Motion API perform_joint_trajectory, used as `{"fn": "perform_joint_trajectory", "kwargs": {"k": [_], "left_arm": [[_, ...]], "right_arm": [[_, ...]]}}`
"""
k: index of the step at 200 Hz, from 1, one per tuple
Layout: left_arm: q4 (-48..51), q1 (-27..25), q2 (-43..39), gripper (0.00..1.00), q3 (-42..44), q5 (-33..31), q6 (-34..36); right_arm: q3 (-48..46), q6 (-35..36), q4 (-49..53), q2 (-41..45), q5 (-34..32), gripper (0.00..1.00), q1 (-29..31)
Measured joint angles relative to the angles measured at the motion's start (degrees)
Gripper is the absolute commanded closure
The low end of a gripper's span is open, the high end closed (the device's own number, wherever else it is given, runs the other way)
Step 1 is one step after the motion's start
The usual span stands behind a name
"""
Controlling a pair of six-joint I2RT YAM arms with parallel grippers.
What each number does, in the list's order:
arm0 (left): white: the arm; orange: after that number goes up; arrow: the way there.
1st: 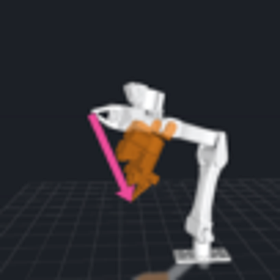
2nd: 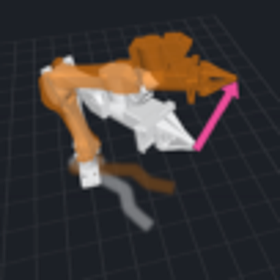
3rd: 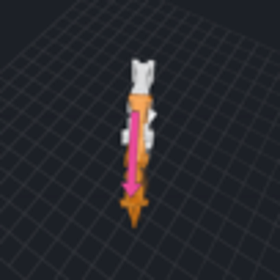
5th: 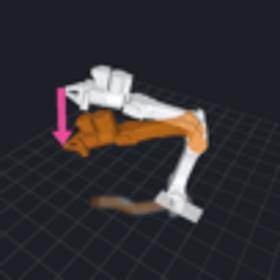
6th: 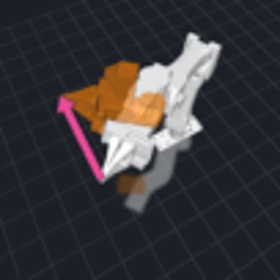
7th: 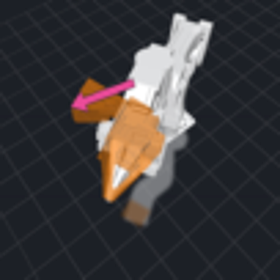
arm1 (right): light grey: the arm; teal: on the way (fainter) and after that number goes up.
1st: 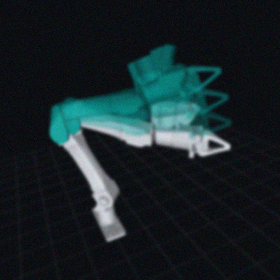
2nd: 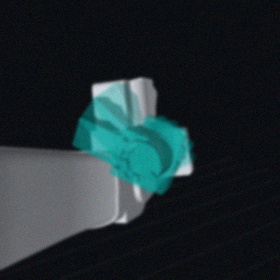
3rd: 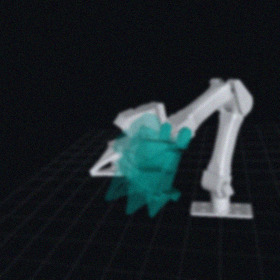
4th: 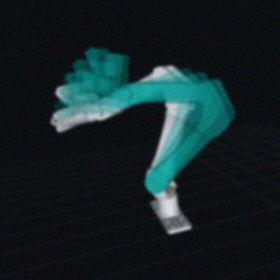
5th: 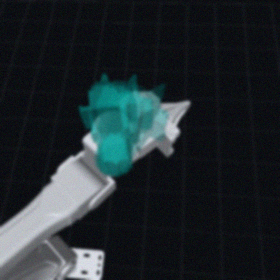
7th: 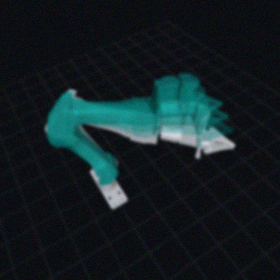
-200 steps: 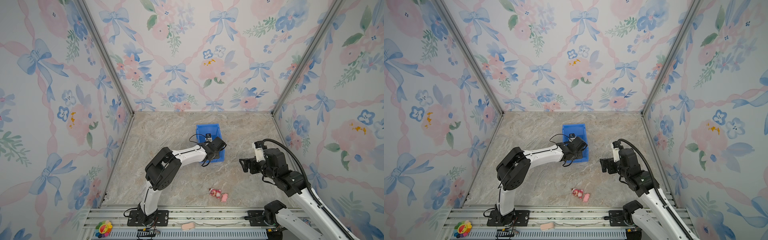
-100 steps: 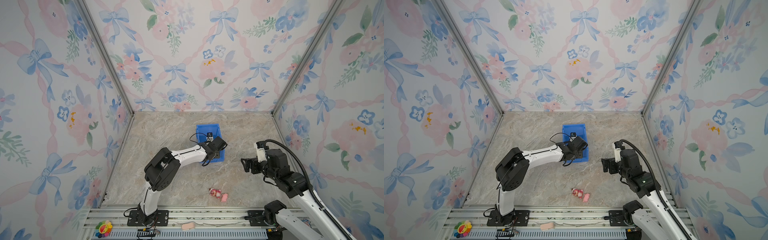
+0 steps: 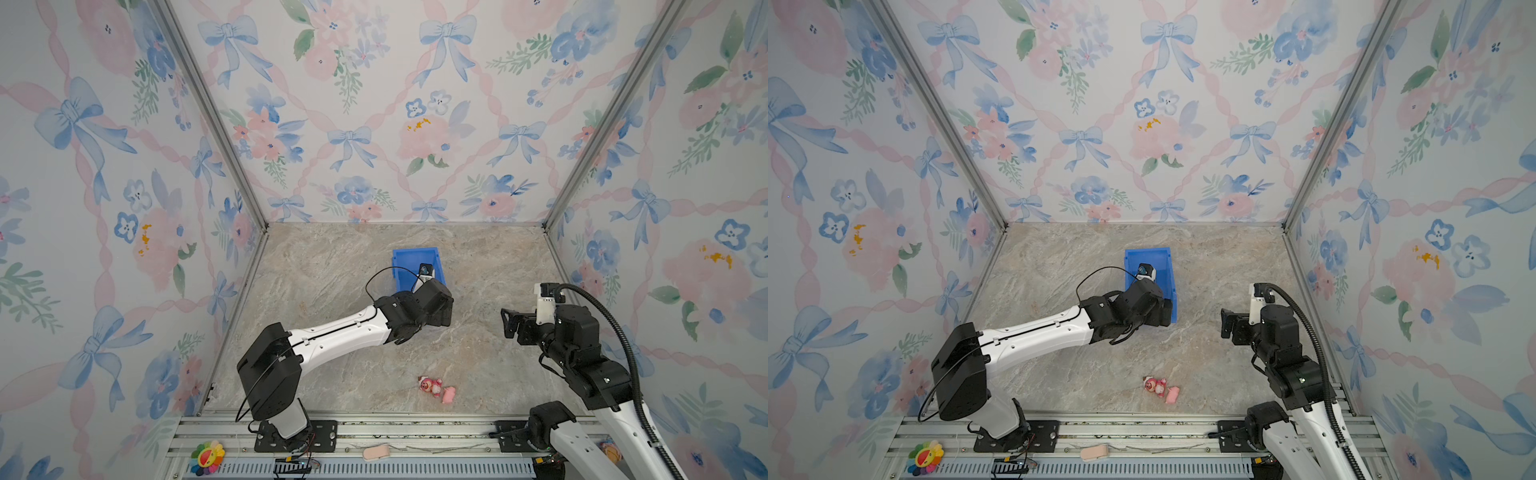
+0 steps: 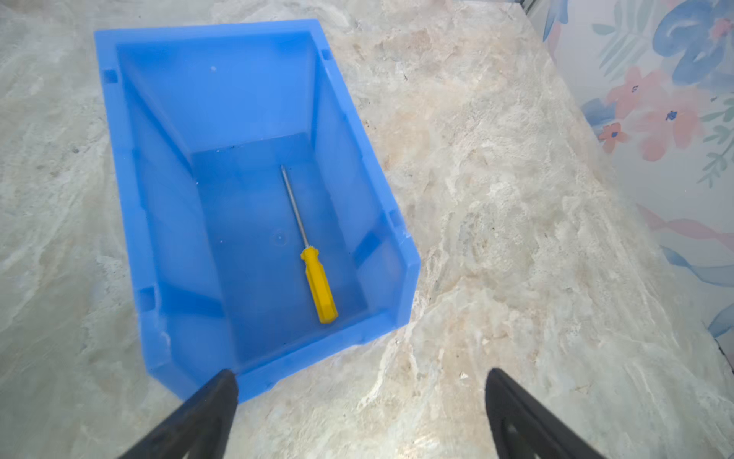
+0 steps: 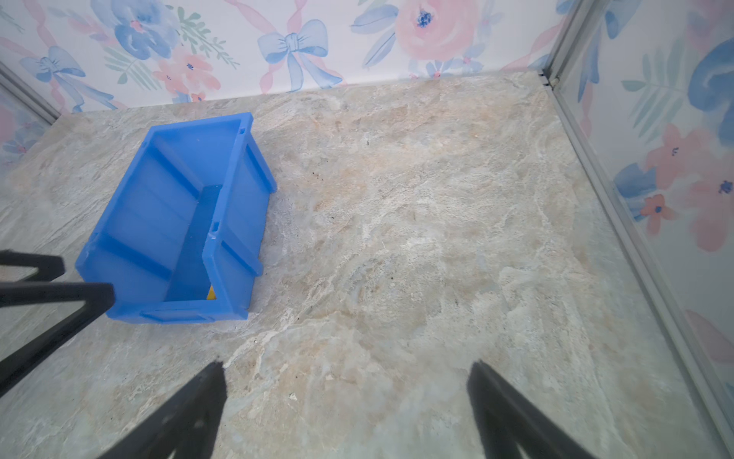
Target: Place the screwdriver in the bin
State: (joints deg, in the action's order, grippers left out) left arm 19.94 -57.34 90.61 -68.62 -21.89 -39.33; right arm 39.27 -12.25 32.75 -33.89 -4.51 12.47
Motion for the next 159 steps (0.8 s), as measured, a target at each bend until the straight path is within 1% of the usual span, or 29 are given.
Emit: {"fn": "perform_joint_trajectory", "kwargs": {"k": [27,41,73,89,100,115,135,159], "left_arm": [[0.4,0.9,-5.9,0.02,7.0,-3.6,2.4],[0.5,2.6,-9.4,0.02,10.6,-5.5,3.4],[0.5,10.1,-17.5,0.02,18.3,-10.8,3.3],[0.5,13.6,-21.0,0.02,21.5,-15.0,3.5],[-0.1,14.9,-22.6,0.02,23.4,-17.9,4.6],[-2.3,17.0,-23.5,0.02,26.1,-20.3,8.7],[-6.0,20.9,-23.4,0.02,29.5,-21.5,14.6],[-15.7,25.0,-24.2,0.02,36.5,-21.4,22.8]], "right_arm": [[-1.6,-0.4,-1.5,-1.7,0.2,0.03,-2.1],[-2.7,-0.4,-2.7,-2.1,0.2,0.03,-2.7],[-6.4,-0.4,-6.8,-1.8,-1.8,0.03,-4.6],[-9.5,-0.2,-9.6,-0.7,-3.5,0.03,-6.0],[-12.0,0.5,-11.5,0.4,-4.3,0.03,-7.0],[-15.1,2.2,-13.9,1.4,-5.2,0.03,-8.0],[-19.3,5.1,-18.6,2.3,-4.9,0.03,-9.5],[-23.9,7.1,-24.2,2.0,-4.5,0.03,-11.4]]}}
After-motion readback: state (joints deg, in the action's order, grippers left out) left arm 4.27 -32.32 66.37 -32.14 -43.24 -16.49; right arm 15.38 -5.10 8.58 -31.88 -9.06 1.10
